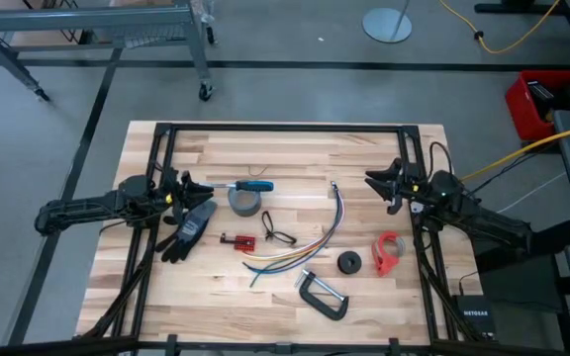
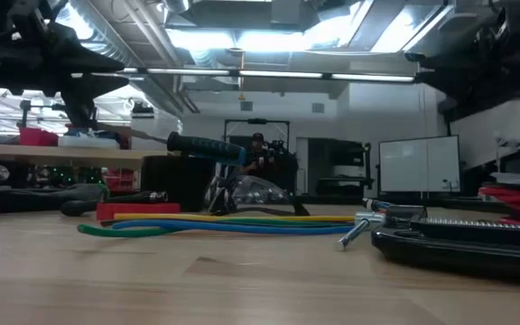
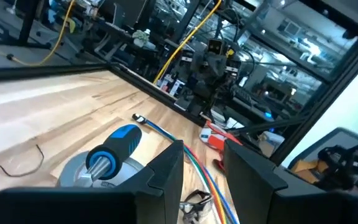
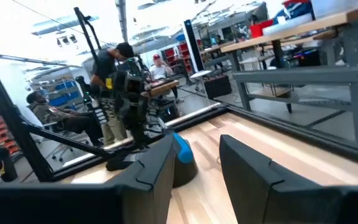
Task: Coil cords
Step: Uncoil the red wire from the black spool
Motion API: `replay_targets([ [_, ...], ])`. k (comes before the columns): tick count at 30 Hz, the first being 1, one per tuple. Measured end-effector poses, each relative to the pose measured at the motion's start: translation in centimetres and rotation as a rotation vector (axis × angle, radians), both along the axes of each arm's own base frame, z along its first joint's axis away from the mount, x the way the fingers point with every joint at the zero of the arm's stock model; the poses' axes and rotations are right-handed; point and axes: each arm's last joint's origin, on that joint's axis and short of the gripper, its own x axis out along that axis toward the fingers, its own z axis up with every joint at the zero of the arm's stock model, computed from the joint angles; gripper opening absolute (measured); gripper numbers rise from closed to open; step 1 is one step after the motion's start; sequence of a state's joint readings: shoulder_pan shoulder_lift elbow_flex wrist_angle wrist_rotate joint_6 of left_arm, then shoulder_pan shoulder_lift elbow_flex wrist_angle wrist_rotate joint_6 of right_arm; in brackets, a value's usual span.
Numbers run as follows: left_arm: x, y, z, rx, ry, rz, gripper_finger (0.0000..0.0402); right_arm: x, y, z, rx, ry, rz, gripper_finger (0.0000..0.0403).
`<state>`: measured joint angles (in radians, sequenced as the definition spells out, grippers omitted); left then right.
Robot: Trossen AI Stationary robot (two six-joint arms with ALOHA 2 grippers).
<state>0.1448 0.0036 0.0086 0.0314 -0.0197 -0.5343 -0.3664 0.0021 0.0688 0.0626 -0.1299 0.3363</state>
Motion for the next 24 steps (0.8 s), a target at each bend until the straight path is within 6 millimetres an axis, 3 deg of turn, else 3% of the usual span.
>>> replay_targets([
  [5, 0.02, -0.19, 0.07, -0.137, -0.026, -0.071, 0.0107, -0.26, 0.16, 1.04, -0.015, -0.027, 0.020, 0.0134],
  [14, 0.03, -0.61, 0.13, -0.286, -0.030, -0.220, 0.0107, -0.24, 0.28, 1.01, -0.019, -0.016, 0.062, 0.0134],
  [24, 0.00, -0.75, 0.19, -0.296, -0.019, -0.266, 0.0107, -0.21, 0.65, 1.03, -0.036, -0.011, 0.186, 0.0134],
])
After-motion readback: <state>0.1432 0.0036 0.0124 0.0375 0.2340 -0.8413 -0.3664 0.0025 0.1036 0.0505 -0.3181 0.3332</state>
